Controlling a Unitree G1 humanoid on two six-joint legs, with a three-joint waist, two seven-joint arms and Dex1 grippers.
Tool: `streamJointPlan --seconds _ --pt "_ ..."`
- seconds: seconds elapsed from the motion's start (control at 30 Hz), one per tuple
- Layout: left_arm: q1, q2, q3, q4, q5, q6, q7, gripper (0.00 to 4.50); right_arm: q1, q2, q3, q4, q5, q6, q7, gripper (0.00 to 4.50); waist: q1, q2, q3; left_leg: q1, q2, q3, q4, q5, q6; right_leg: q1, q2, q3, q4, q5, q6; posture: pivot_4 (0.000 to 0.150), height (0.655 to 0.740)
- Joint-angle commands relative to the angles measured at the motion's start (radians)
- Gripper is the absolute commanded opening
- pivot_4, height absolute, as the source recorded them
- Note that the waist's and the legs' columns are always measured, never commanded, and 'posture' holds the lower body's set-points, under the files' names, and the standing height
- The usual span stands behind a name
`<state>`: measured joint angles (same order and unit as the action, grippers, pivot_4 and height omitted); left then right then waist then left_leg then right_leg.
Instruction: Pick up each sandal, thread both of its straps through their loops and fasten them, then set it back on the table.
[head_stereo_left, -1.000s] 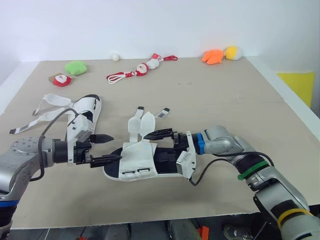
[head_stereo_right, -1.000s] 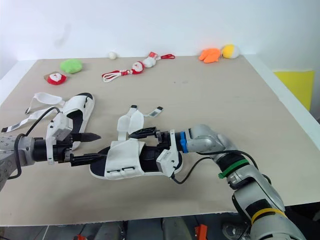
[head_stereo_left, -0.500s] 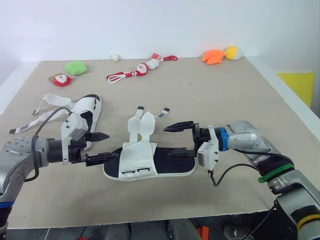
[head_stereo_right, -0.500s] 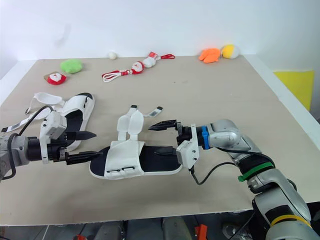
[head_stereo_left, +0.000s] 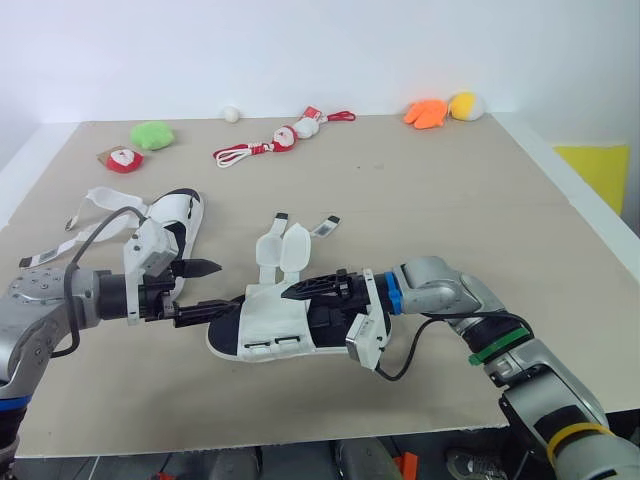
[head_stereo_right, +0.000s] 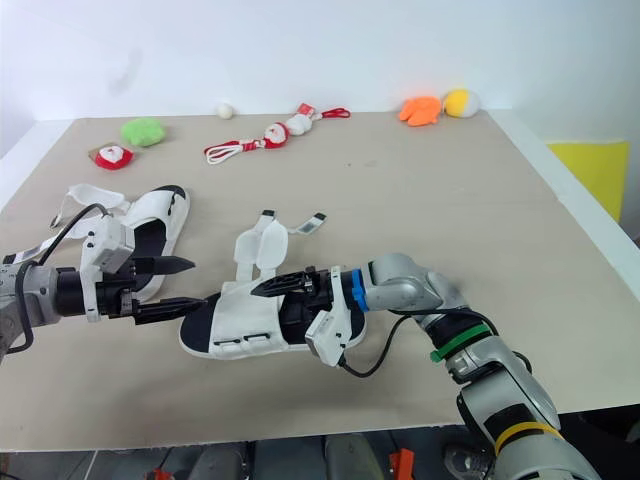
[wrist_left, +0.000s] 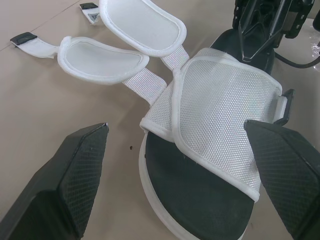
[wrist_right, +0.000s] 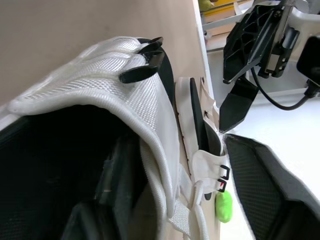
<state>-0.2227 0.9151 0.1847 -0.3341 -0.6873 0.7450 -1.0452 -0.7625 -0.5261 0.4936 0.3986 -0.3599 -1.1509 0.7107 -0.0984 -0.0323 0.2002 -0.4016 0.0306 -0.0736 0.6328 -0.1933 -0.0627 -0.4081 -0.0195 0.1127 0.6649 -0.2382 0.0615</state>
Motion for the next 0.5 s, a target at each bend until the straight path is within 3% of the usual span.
streamJointPlan --seconds 0.03,0.17,0.5 --pt "0.005 0.000 0.022 -0.038 -0.021 0.001 0.008 4.50 -0.021 -0.031 -0.024 -0.003 0.032 -0.028 -0.022 1.62 0.000 0.000 0.000 0.000 0.000 0.000 0.000 0.000 0.000 0.000 0.000 0.000 0.000 0.000 0.000 0.150 0.7400" --pt "0.009 -0.007 0.017 -0.039 -0.024 -0.001 0.016 4.50 -0.022 -0.071 -0.024 0.004 0.056 -0.056 -0.020 0.03 0.001 0.000 0.000 0.000 0.000 0.000 0.000 0.000 0.000 0.000 -0.001 0.000 0.000 0.000 0.000 0.150 0.7400" --pt "-0.023 -0.032 -0.027 -0.021 -0.020 -0.010 0.015 4.50 -0.028 -0.169 -0.026 -0.011 0.121 -0.074 0.002 0.03 0.001 0.000 0.000 0.000 -0.001 0.000 0.000 0.000 0.000 0.000 -0.001 0.000 0.000 0.000 0.000 0.150 0.7400"
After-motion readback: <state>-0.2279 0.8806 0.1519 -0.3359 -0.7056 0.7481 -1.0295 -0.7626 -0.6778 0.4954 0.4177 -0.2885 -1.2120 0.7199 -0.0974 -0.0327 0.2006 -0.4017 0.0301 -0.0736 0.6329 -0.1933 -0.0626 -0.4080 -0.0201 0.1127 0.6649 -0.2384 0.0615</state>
